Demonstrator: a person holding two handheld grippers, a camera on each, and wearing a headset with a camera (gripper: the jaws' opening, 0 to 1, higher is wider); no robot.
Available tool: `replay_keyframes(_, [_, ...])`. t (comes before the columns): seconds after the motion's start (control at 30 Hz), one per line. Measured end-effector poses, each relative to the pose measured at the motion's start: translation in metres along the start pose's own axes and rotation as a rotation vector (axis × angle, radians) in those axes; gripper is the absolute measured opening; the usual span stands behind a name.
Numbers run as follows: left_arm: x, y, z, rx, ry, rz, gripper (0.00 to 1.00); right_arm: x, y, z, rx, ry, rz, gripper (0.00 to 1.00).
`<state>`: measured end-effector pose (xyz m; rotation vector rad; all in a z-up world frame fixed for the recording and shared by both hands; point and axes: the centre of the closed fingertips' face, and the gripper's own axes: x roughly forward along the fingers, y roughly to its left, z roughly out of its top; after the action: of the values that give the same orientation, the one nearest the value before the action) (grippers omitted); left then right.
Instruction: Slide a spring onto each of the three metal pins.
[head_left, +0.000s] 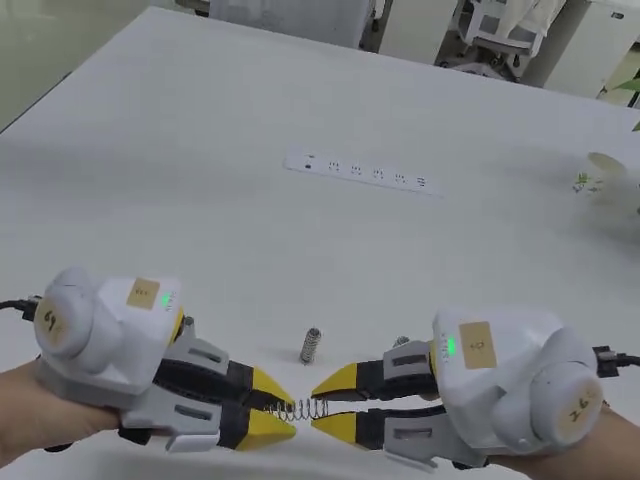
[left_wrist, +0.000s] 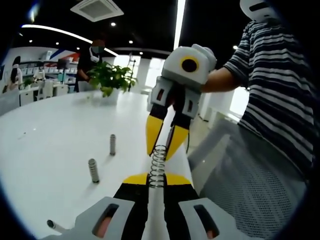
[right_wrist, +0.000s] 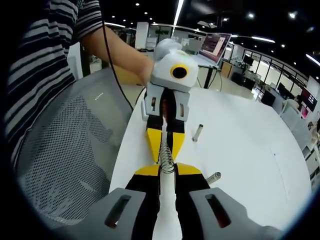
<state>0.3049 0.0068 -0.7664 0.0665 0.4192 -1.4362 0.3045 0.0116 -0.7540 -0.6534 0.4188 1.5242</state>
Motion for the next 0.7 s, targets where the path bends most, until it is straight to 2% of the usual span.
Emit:
replay_keyframes(0.4, [0.0,0.0,-0.003,0.016,0.015,0.008,0.02,-0.002,0.002,0.014,-0.009,-0.032,0.016,0.07])
replay_keyframes(0.7, [0.001,0.005,-0.003,0.036,0.027,0.029,0.02,0.0,0.0,0.024,-0.025,-0.052,0.008,0.07])
